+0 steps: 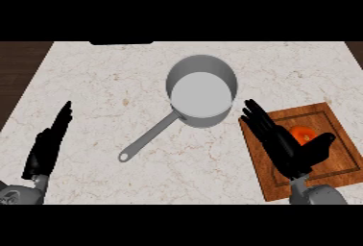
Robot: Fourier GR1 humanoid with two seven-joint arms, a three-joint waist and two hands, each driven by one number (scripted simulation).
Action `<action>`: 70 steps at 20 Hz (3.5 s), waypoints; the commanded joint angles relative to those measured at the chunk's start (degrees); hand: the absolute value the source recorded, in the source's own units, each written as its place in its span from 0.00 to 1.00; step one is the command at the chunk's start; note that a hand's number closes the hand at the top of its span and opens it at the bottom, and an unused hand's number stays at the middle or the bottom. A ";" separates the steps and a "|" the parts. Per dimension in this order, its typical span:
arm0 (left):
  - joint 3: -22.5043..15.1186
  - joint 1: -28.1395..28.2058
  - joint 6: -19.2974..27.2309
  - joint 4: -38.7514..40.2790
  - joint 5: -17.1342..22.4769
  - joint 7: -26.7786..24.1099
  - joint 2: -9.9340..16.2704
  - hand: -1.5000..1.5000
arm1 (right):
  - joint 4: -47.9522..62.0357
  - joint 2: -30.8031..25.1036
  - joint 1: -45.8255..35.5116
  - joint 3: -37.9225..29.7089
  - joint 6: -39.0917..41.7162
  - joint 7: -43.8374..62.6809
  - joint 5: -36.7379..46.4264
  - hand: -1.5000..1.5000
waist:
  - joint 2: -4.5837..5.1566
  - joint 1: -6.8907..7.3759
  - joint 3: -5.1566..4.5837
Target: Pick the squash from the cutting board and place it in the pot
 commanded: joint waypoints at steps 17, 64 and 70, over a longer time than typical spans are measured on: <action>-3.93 -1.38 -13.13 0.33 7.94 3.37 -8.41 0.50 | -16.32 -6.54 13.95 -15.31 -28.11 -24.11 23.53 0.00 | 0.24 -2.16 -2.74; 4.62 1.40 -21.02 -0.94 -0.89 4.38 -14.73 0.50 | 18.74 -6.53 3.86 -24.94 10.50 -10.29 16.90 0.00 | 0.47 -0.66 -2.69; 4.59 1.23 -21.62 -2.87 -3.09 7.16 -17.41 0.50 | 29.44 -3.31 -2.76 -26.57 9.82 -11.47 18.37 0.00 | 0.49 -0.55 -2.69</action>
